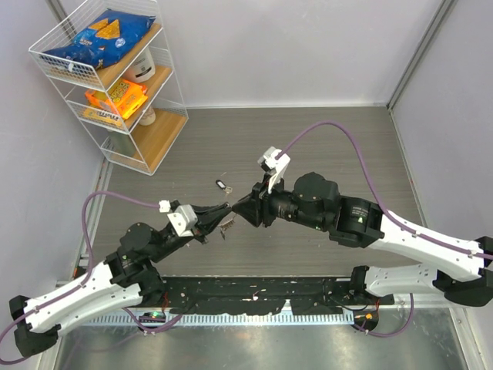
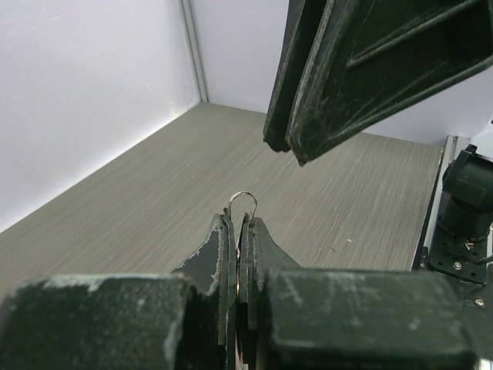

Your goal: Put the keys on the keyring

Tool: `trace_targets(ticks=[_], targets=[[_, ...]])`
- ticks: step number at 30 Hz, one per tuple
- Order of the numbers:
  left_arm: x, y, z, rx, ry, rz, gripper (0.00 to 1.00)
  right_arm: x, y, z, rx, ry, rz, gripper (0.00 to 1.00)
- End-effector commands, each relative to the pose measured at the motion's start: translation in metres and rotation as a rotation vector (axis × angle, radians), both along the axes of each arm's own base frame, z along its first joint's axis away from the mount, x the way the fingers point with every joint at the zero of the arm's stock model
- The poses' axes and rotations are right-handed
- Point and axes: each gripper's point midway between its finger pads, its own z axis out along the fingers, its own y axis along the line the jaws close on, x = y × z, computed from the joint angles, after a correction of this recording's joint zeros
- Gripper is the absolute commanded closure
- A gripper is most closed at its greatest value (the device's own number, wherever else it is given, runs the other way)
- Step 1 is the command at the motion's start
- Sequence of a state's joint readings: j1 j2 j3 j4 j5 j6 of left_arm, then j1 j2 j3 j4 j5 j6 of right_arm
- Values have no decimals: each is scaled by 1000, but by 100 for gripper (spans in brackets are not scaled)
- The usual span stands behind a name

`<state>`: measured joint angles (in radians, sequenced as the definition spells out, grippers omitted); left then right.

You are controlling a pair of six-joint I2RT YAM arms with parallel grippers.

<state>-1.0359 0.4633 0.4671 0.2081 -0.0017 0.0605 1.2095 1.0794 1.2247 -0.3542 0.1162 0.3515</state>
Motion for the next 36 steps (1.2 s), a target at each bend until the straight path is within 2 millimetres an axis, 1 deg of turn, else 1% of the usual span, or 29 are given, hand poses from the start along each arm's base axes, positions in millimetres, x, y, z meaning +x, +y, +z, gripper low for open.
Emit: trace_targets(ticks=[1, 10, 25, 33, 36], targets=[[5, 4, 20, -46, -26, 38, 100, -1, 9, 19, 50, 18, 10, 65], [6, 2, 21, -51, -31, 40, 100, 8, 17, 17, 47, 25, -26, 68], [4, 4, 23, -68, -38, 38, 100, 13, 26, 13, 40, 33, -42, 72], [1, 4, 24, -77, -41, 25, 100, 15, 30, 12, 36, 35, -43, 76], [1, 4, 23, -77, -40, 20, 100, 15, 31, 14, 45, 37, -40, 79]])
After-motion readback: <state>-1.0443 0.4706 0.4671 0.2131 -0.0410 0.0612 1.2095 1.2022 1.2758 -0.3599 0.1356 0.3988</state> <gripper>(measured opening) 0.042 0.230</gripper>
